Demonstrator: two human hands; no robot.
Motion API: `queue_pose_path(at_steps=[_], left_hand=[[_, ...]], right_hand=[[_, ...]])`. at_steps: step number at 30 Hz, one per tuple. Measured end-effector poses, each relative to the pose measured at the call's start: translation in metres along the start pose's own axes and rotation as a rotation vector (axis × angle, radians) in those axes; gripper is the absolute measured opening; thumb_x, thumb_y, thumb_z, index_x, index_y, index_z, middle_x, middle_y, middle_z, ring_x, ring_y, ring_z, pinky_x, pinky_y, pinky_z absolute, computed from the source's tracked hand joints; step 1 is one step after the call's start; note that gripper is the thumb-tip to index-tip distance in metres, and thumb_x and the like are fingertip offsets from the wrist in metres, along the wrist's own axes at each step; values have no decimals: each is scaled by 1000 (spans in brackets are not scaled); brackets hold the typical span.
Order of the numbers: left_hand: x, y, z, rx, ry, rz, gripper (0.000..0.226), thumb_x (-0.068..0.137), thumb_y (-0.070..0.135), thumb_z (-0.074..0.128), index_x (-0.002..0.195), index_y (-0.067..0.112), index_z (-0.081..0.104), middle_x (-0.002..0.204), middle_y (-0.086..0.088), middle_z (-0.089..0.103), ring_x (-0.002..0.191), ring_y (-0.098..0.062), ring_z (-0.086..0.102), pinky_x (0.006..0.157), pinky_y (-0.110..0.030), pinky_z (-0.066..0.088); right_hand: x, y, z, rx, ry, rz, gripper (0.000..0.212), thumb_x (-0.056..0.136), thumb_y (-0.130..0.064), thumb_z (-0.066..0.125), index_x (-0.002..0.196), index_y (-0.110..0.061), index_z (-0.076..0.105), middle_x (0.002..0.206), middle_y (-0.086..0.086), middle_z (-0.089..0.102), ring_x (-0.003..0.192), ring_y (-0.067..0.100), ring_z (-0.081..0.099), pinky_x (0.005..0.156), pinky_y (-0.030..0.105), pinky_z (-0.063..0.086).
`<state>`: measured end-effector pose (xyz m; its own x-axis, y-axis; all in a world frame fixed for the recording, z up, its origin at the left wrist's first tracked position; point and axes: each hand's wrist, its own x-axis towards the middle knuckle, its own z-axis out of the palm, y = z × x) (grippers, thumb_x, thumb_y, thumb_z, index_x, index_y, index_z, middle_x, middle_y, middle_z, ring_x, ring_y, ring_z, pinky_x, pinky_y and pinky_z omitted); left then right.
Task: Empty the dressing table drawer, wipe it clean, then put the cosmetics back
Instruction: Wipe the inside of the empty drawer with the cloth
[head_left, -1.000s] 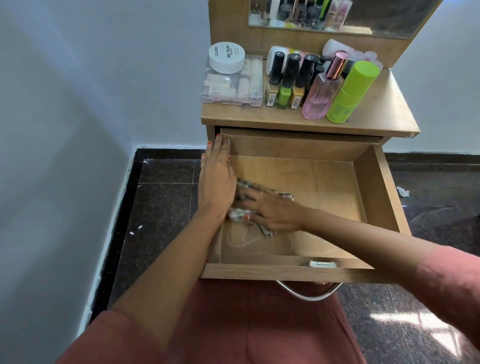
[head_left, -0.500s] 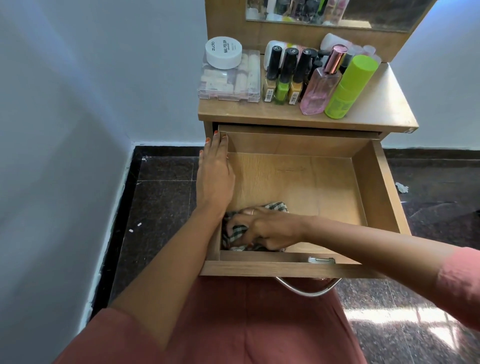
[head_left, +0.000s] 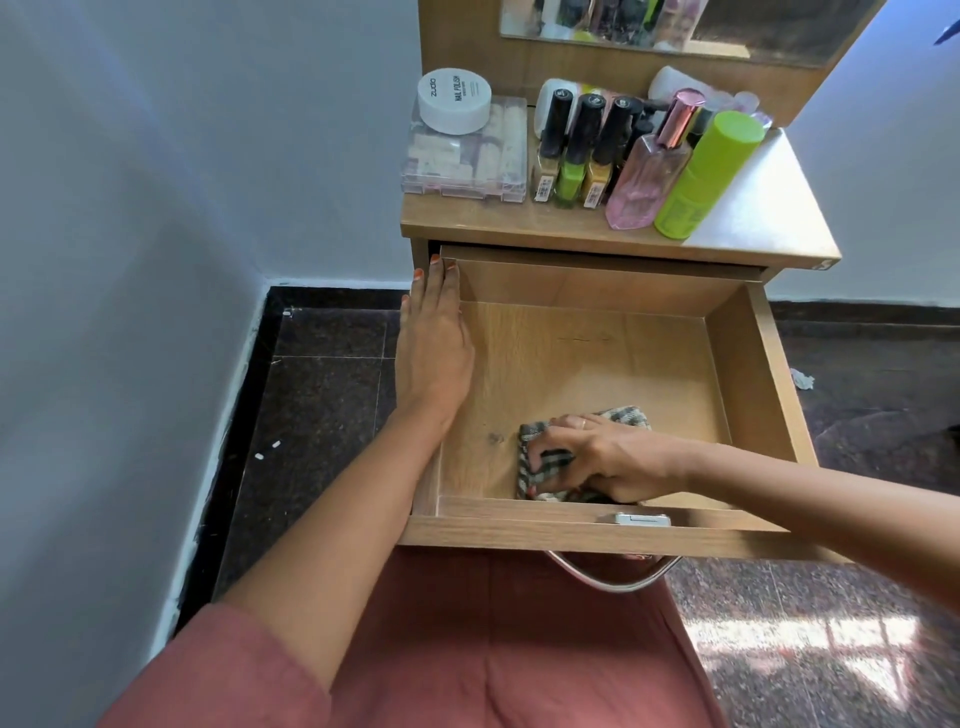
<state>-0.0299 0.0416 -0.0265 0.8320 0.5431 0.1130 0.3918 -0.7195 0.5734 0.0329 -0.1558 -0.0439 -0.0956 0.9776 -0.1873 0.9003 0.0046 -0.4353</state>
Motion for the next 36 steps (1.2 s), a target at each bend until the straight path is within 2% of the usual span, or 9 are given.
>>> queue_pose_path(at_steps=[6,10,14,17,21,26,30,33,36], left_hand=[[1,0,2,33,6,-1,47,99,6,25,145,11,19,156,-5,12,145,-19,7,119,-31,5],[3,-1,2,39,10,10,47,99,5,25,145,10,19,156,-6,13,145,-19,7,119,-31,5],[1,-1,3,30,5,3,47,99,6,25,145,11,20,156,-5,12,145,-19,7,119,-32,6],[1,-2,2,15,7,8,47,99,6,25,145,11,20,156,-5,12,145,-19,8,119,-32,6],[1,-3,3,2,8,12,47,99,5,24,145,11,19,156,-6,13,145,-20,8,120,-34,8],[0,-3,3,-4,13,16,46,100,6,25,145,11,21,156,-7,14,145,-20,9,120,-34,7],[0,-3,3,9,7,19,46,99,6,26,145,10,21,156,-7,14,145,-21,10,120,-35,8],[1,-2,2,14,5,21,47,99,5,26,145,9,21,156,-8,14,145,-21,10,120,-35,8],[0,-1,2,22,5,18,47,99,5,26,145,9,20,156,-8,14,145,-21,10,120,-34,7]], right_hand=[[49,-14,0,13,7,-116,37,68,11,56,94,-11,72,119,15,58,105,35,54,88,45,47],[73,-20,2,30,33,-163,36,69,10,54,93,-9,72,110,17,60,96,37,57,79,49,50],[53,-19,4,59,29,-91,40,72,11,53,101,-10,71,119,16,57,103,32,53,85,42,46],[22,-12,-2,80,-30,-6,33,74,5,52,96,-9,72,120,16,56,107,27,48,89,40,41],[-35,2,-11,121,-99,148,26,79,-2,51,89,-10,74,117,13,57,105,22,46,89,28,36],[-80,12,-22,112,-239,361,36,84,3,50,107,-19,69,130,5,48,114,23,43,96,30,39],[-75,15,-15,40,-194,354,48,76,10,50,103,-24,70,124,3,51,106,21,42,83,21,29],[-69,11,-13,30,-135,335,45,77,8,52,101,-25,71,123,3,52,106,23,44,85,27,35],[-49,5,-7,39,-29,251,41,70,8,56,93,-21,72,113,7,58,96,28,51,78,36,42]])
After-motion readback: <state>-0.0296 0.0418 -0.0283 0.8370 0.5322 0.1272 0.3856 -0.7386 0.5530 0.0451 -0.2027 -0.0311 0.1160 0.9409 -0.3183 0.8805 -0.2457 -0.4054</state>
